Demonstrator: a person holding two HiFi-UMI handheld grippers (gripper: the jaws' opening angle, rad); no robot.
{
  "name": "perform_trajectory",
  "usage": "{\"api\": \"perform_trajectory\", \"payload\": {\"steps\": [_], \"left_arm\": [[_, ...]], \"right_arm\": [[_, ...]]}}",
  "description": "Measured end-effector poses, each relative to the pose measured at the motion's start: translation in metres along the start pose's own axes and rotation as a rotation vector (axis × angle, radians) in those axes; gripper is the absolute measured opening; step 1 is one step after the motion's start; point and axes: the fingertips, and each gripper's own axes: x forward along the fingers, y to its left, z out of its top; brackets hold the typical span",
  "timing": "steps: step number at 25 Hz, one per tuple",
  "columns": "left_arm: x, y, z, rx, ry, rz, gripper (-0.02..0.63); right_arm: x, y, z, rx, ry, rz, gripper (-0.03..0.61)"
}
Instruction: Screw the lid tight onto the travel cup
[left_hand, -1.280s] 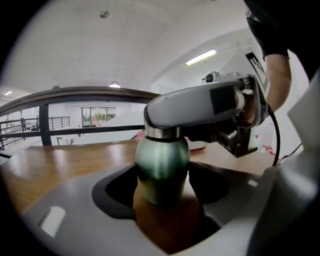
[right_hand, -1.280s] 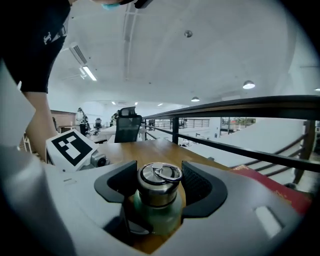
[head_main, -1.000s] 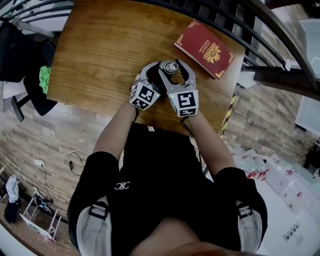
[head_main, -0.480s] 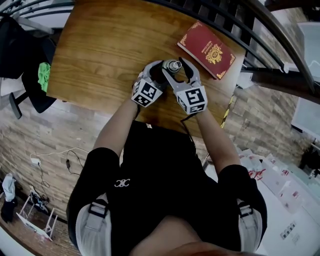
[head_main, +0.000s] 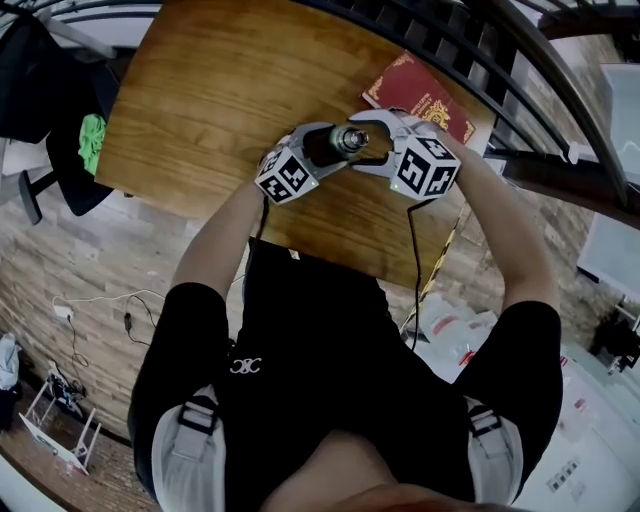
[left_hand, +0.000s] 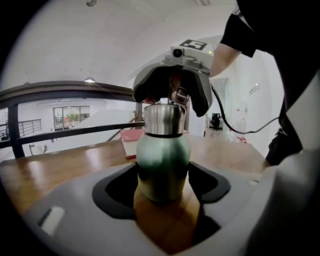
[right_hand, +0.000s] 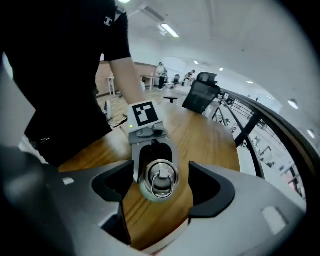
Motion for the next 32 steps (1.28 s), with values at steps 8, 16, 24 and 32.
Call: {"api": "perform_trajectory", "payload": {"steps": [8, 16, 24, 32], "left_arm": [[-0.003, -0.001, 0.000, 0.123, 0.079, -0.176, 0.365], [-0.005, 0.000, -0.001, 0.105, 0.077, -0.180, 0.364], [-0.005, 0.002, -0.006, 0.055, 0.074, -0.111, 0.365], [-0.008, 0.004, -0.007, 0.011, 0.057, -0.030, 0.365]], "right_arm": [[0.024, 0.010, -0.005, -0.252, 0.172, 0.241, 0.307], [0.026, 0.004, 0.002, -0.144, 0.044, 0.211, 0.270], [0.015, -0.019, 0.017, 0.201, -0.287, -0.179, 0.269], [0.008, -0.037, 0.017, 0.448, -0.460, -0.567, 0.270]]}}
